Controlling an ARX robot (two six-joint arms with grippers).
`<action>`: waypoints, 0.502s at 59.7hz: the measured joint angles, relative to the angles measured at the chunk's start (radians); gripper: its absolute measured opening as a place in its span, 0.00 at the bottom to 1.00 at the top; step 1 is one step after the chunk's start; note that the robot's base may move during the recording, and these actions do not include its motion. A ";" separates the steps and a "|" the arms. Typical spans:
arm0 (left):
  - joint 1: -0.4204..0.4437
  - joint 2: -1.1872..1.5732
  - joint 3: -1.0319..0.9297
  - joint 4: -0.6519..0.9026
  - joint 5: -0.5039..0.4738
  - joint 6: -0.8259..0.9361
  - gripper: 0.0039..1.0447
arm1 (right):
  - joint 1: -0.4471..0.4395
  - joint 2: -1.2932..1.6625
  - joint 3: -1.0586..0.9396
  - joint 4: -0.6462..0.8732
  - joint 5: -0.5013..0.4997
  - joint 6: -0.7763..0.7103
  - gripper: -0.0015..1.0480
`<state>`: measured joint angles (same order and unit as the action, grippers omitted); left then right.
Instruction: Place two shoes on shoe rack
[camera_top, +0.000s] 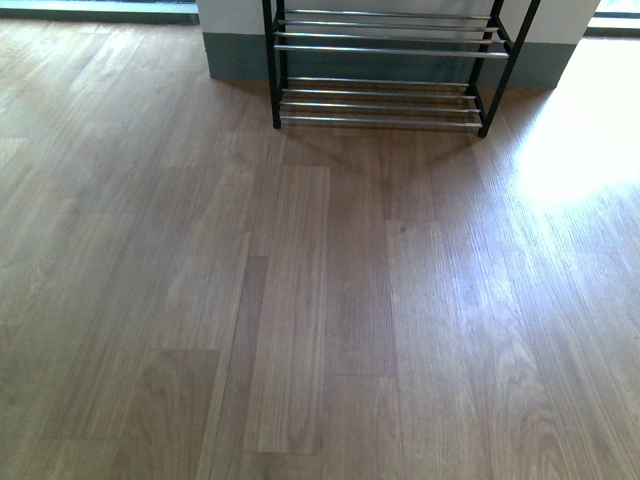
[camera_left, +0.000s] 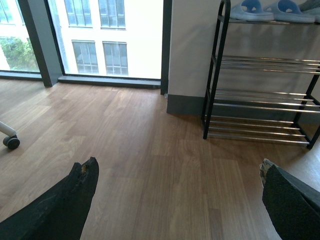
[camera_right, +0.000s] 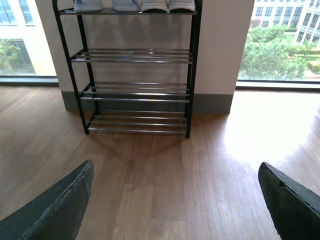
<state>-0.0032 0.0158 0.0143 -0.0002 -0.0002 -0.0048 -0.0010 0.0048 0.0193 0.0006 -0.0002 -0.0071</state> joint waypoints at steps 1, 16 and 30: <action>0.000 0.000 0.000 0.000 0.000 0.000 0.91 | 0.000 0.000 0.000 0.000 0.000 0.000 0.91; 0.000 0.000 0.000 0.000 0.000 0.000 0.91 | 0.000 0.000 0.000 0.000 0.000 0.000 0.91; 0.000 0.000 0.000 0.000 0.000 0.000 0.91 | 0.000 0.000 0.000 0.000 0.000 0.000 0.91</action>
<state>-0.0032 0.0158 0.0143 -0.0002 -0.0002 -0.0048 -0.0010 0.0048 0.0193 0.0006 -0.0002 -0.0071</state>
